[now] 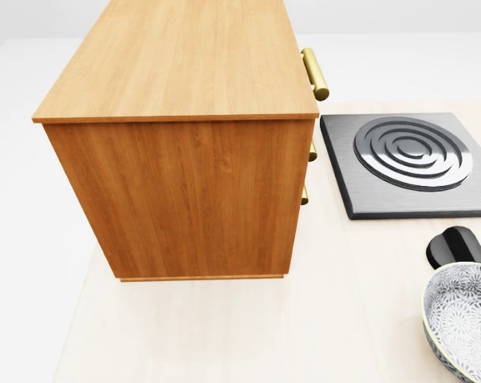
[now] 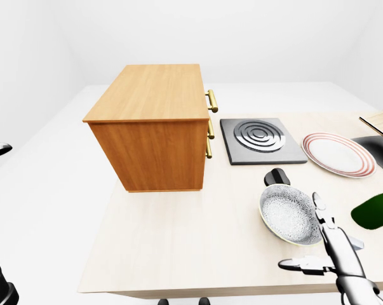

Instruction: Put the bowl on the top of the cabinet.

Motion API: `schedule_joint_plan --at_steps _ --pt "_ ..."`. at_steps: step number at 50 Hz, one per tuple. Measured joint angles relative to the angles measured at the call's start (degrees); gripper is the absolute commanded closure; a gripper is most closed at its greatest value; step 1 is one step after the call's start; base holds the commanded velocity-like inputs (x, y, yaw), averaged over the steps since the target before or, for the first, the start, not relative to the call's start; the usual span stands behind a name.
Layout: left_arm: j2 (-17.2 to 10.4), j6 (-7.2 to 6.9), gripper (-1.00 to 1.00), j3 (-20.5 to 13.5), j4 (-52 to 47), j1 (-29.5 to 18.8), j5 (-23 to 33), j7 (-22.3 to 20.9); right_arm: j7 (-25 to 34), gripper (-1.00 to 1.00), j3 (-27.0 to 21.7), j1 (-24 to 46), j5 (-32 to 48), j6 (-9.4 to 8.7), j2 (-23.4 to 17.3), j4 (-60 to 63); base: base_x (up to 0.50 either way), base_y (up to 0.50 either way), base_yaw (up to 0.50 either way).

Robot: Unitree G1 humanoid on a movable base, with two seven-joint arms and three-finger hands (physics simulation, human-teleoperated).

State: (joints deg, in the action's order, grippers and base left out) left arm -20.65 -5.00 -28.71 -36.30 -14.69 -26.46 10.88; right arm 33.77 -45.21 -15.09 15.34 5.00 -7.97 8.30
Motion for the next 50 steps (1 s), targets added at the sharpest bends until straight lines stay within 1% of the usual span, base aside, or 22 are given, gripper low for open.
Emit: schedule_joint_plan --at_steps 33,50 --pt "0.10 0.00 -1.00 0.15 0.73 -0.01 0.36 -0.25 -0.42 -1.00 3.11 -0.96 4.75 0.00 0.94 -0.69 0.00 0.00 0.00" --pt "0.12 0.00 -1.00 0.17 0.81 0.00 0.40 -0.27 2.44 -1.00 3.12 -2.12 10.29 0.00 0.87 0.06 0.00 0.00 0.00"
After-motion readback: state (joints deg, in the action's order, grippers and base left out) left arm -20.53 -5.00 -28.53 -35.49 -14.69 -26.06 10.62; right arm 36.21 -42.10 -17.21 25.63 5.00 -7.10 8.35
